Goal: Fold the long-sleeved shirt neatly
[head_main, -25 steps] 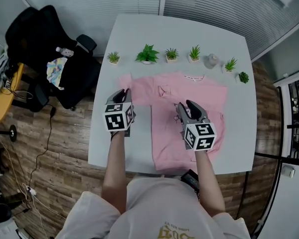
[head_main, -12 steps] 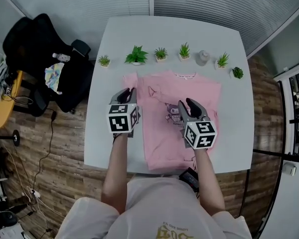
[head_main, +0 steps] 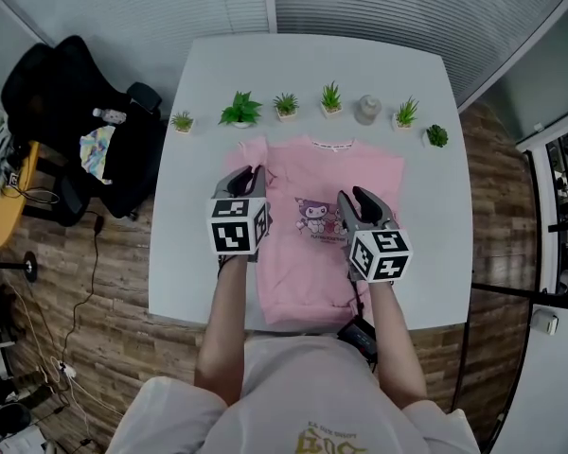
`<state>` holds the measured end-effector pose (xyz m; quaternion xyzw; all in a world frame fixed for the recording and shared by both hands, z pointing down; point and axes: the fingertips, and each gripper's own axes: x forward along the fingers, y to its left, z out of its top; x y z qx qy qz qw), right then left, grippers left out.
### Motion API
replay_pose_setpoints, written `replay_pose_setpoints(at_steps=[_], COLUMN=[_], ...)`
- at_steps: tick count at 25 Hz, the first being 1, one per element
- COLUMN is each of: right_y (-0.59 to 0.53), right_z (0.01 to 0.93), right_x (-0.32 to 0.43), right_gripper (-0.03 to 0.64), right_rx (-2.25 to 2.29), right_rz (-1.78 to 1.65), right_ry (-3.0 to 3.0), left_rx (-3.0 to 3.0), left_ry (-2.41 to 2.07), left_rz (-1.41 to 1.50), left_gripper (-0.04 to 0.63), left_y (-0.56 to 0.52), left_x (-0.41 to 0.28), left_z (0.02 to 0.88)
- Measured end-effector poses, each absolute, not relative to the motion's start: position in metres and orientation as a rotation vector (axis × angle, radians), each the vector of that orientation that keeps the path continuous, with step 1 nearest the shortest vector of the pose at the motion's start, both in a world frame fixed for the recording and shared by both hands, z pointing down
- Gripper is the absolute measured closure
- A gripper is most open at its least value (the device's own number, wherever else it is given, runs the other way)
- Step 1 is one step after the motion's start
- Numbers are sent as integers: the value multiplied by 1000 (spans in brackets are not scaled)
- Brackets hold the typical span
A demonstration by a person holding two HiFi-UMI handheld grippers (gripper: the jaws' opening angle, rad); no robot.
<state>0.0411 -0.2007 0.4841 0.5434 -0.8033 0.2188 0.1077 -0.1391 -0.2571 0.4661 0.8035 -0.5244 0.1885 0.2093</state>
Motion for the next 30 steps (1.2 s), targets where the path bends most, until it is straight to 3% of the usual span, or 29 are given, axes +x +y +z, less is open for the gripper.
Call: replay_pose_setpoints(at_steps=[20,30], right_y=[-196,-192], right_z=[496,514], right_x=[127,160], right_gripper=[480,480], right_rx=[1638,1609], right_rz=[714,766], right_ry=[-2357,-2357], left_rx=[2337,2372], left_ry=[-1376,-1321], left_rz=[542,613], left_gripper=[558,554], left_y=[-253,-253], left_x=[-13,57], left_z=[451,486])
